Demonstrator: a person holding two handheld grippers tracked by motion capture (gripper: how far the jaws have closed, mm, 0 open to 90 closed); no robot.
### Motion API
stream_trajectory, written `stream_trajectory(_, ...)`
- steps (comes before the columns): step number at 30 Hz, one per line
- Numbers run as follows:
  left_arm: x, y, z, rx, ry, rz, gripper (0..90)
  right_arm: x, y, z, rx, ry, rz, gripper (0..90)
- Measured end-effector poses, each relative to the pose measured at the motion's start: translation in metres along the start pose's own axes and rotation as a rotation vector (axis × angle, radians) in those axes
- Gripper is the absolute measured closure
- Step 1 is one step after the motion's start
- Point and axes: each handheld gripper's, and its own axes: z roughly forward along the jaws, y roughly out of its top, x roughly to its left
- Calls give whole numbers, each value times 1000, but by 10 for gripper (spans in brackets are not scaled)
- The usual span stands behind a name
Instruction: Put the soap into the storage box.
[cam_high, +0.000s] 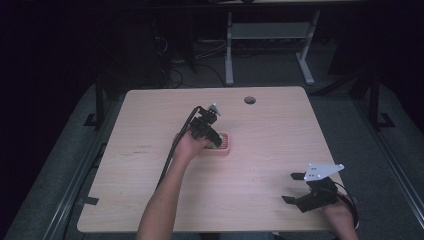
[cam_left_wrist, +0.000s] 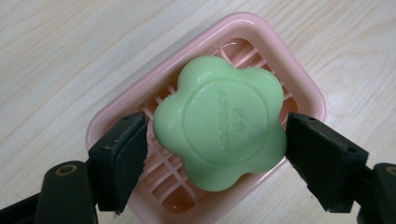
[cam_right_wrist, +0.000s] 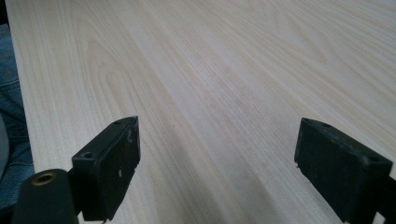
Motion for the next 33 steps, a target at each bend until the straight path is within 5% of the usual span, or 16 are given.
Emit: stream_trajectory(33,-5,-34,-32,-59,2,32,212,0,-2,2,19,-5,12,137)
